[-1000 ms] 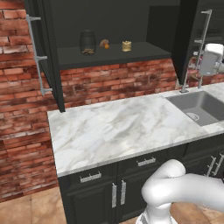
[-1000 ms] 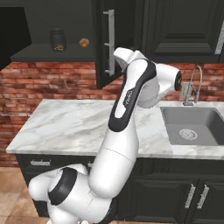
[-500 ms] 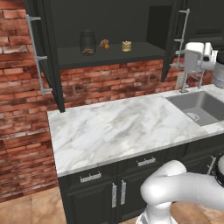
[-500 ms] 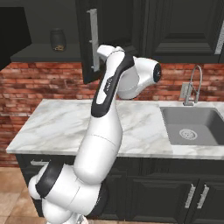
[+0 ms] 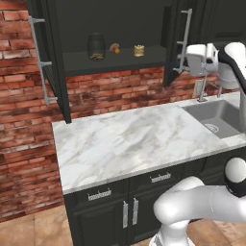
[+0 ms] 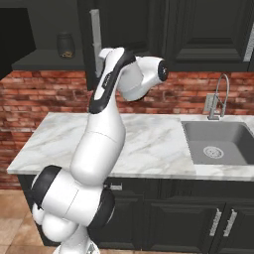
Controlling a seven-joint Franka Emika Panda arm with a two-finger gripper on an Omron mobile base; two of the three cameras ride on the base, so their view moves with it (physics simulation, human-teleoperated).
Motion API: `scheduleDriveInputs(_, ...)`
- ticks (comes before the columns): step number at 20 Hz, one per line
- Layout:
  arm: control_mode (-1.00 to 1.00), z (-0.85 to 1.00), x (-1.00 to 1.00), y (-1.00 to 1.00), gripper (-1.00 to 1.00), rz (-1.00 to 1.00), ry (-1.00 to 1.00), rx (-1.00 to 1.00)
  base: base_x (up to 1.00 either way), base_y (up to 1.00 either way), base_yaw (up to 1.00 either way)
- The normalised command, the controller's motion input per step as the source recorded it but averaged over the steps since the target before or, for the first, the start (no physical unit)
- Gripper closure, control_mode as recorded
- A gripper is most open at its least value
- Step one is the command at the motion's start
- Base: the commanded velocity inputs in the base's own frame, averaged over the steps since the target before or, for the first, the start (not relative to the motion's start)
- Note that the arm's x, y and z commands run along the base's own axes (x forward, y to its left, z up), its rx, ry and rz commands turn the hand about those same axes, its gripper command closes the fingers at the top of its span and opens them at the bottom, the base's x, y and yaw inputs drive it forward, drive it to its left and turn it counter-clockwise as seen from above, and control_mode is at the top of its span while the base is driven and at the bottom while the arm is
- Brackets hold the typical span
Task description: Pick the candle and jar from the dining table and place them in the open cabinet. Close the cabinet after placing the objects.
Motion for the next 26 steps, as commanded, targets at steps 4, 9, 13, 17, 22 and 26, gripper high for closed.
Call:
scheduleDriveInputs(4, -1.00, 0.01, 0.38, 0.08, -1.00, 0.00, 0.00, -0.11, 0.00, 0.00, 0.00)
scheduleDriveInputs(9, -1.00, 0.00, 0.50, 0.10, -1.00, 0.00, 0.00, -0.11, 0.00, 0.00, 0.00)
scheduleDriveInputs(13, -1.00, 0.00, 0.46, 0.08, -1.00, 0.00, 0.00, -0.12, 0.00, 0.00, 0.00)
scheduleDriveInputs(17, -1.00, 0.00, 0.39, 0.05, -1.00, 0.00, 0.00, -0.13, 0.00, 0.00, 0.00)
scheduleDriveInputs(22, -1.00, 0.00, 0.39, 0.03, -1.00, 0.00, 0.00, -0.12, 0.00, 0.00, 0.00)
scheduleDriveInputs(26, -1.00, 0.00, 0.45, 0.03, -1.00, 0.00, 0.00, -0.11, 0.00, 0.00, 0.00)
